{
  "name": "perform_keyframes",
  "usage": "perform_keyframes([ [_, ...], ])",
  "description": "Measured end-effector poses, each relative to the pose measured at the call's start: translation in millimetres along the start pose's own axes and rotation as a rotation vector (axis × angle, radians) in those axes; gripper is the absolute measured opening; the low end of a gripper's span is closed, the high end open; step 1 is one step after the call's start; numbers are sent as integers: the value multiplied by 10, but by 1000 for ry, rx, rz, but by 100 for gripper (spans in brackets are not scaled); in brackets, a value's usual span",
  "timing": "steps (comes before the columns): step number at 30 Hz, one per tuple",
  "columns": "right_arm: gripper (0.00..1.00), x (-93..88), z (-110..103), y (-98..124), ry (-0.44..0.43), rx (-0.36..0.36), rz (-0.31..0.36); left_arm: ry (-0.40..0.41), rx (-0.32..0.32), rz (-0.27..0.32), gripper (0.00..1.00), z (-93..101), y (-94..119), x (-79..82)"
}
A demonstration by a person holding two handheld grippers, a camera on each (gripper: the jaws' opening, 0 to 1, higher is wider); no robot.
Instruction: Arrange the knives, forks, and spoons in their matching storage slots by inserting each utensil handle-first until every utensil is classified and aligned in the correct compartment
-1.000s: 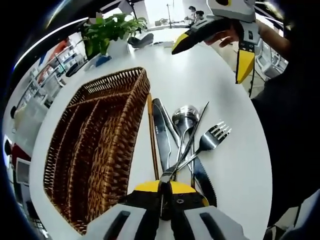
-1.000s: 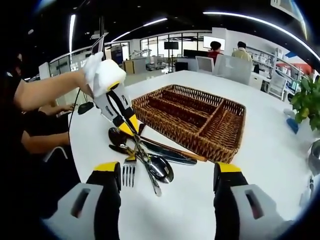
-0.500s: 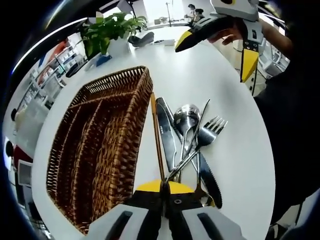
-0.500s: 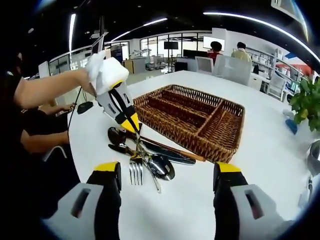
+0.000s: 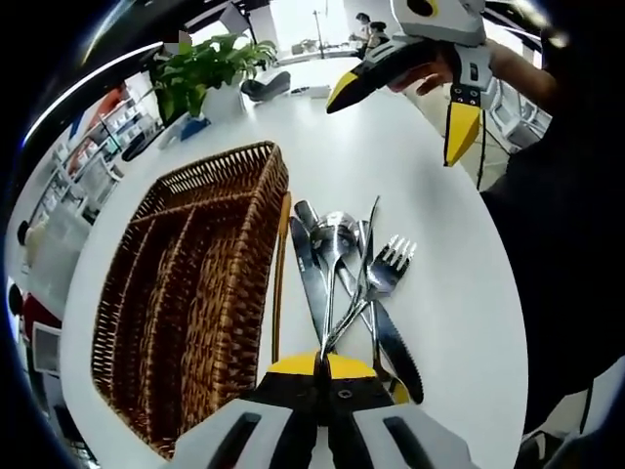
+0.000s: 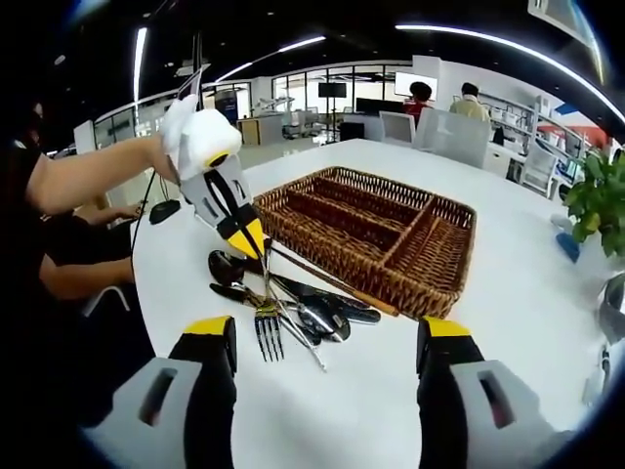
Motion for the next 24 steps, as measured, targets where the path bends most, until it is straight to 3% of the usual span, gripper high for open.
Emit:
perform_keyframes([
  [24, 81, 128, 31, 18, -3, -19, 44, 50, 3, 90, 0, -23, 148, 78],
])
Point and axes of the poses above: the point that each gripper's makers call its tool centre point, and the gripper's own axes: y roughly backward along the fingers, z roughly to its right, x roughly out of its top, the point moved 8 cm from there along y, roughly backward along the fingers, and after that the axes turned 5 degrees about z, right-handed, at the moved point
